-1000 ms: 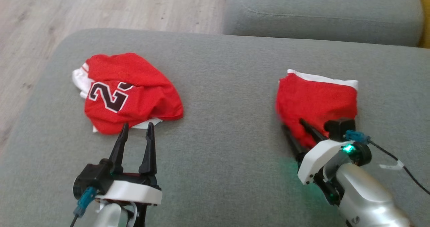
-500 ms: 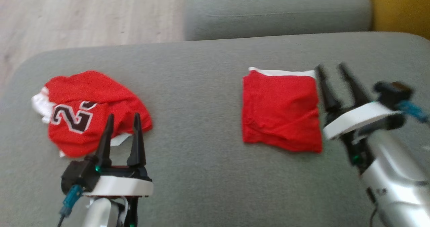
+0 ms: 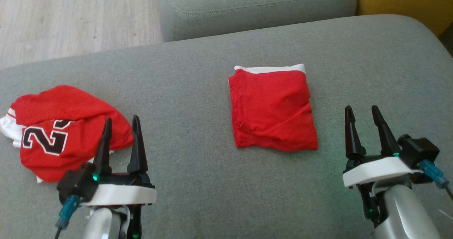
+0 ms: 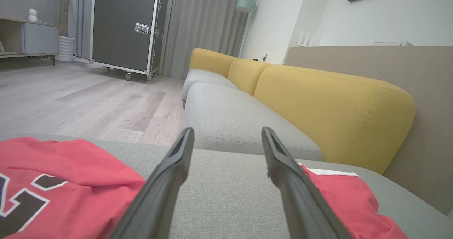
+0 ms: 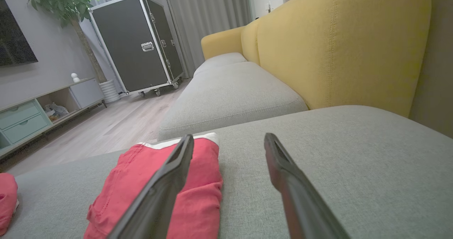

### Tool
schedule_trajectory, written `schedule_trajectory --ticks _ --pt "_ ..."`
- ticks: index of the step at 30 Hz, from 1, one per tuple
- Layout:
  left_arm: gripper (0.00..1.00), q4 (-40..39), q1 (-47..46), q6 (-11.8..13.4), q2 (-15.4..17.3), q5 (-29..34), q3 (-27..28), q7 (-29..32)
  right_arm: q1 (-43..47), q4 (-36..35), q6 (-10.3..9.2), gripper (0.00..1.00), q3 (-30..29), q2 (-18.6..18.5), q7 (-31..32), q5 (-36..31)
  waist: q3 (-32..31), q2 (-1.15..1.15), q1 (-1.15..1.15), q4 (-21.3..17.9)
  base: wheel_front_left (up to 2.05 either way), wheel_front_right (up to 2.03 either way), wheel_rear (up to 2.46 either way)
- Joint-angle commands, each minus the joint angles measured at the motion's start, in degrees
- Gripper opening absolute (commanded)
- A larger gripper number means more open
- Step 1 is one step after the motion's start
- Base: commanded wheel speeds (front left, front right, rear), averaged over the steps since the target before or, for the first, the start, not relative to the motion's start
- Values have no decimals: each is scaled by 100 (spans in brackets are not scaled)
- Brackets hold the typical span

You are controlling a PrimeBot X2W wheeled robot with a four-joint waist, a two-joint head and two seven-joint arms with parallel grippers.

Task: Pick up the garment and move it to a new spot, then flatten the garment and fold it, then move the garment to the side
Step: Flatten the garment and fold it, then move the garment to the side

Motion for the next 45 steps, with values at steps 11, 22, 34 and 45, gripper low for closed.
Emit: schedule_trajectory --ticks 11,22,34,45 --pt "100 -186 -398 -22 42 -40 -154 -37 -617 -265 -4 0 -152 127 -45 -330 543 0 0 577 0 0 0" --pt "100 -78 -816 -80 42 -77 -397 -37 -2025 1372 -4 0 -851 -2 490 -592 1214 0 0 1429 0 0 0" --pt "100 -9 -935 -75 42 -147 -494 -37 -3087 3305 -4 0 -693 -96 161 -1075 1324 0 0 1734 0 0 0" --pt "100 1 -884 -31 42 -178 -519 -37 -3172 3934 -4 0 1137 148 160 -414 1183 0 0 1709 0 0 0"
